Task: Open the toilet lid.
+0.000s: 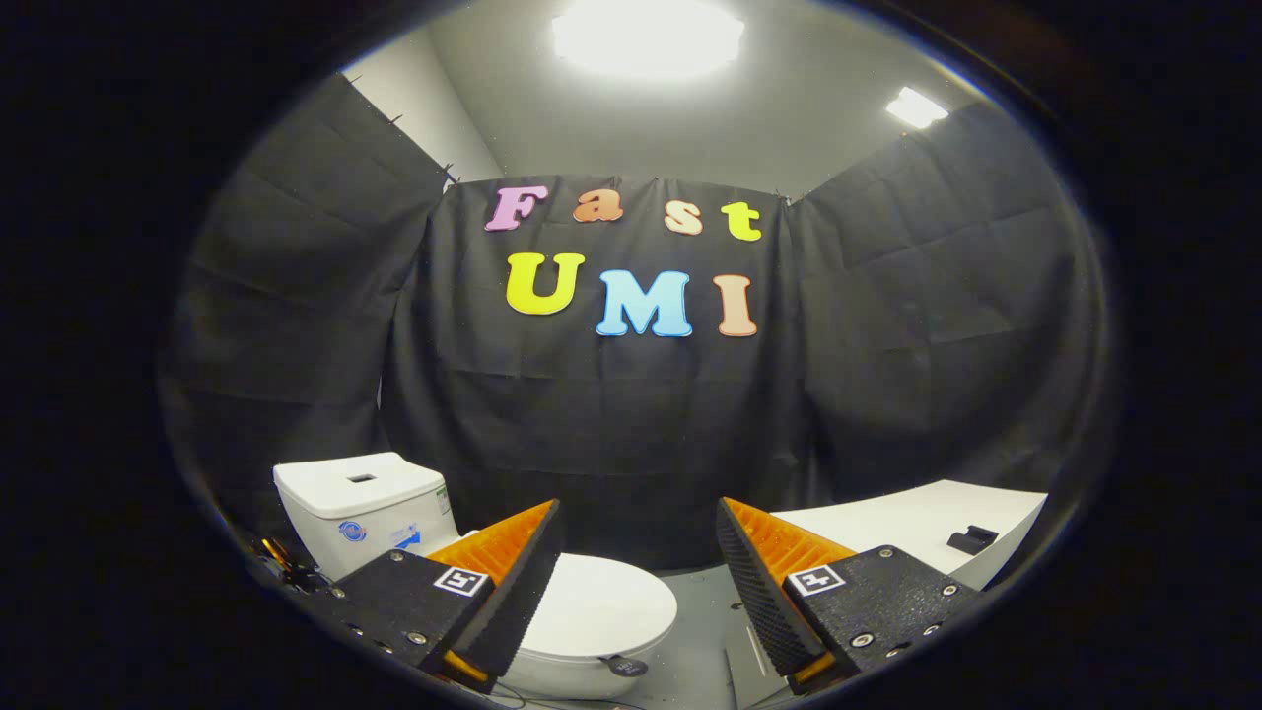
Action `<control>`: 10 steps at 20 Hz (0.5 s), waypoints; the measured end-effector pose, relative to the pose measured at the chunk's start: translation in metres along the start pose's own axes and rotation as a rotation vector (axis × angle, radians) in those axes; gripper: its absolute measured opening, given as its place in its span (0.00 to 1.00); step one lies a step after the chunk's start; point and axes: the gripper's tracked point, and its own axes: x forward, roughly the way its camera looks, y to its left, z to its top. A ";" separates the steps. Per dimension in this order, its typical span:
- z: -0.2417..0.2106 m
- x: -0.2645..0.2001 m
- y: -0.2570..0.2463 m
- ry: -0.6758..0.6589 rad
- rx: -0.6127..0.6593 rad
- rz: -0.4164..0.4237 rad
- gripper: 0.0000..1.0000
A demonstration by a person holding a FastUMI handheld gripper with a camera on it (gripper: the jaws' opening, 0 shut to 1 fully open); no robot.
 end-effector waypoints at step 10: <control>-0.090 0.026 -0.012 0.201 0.293 -0.025 0.95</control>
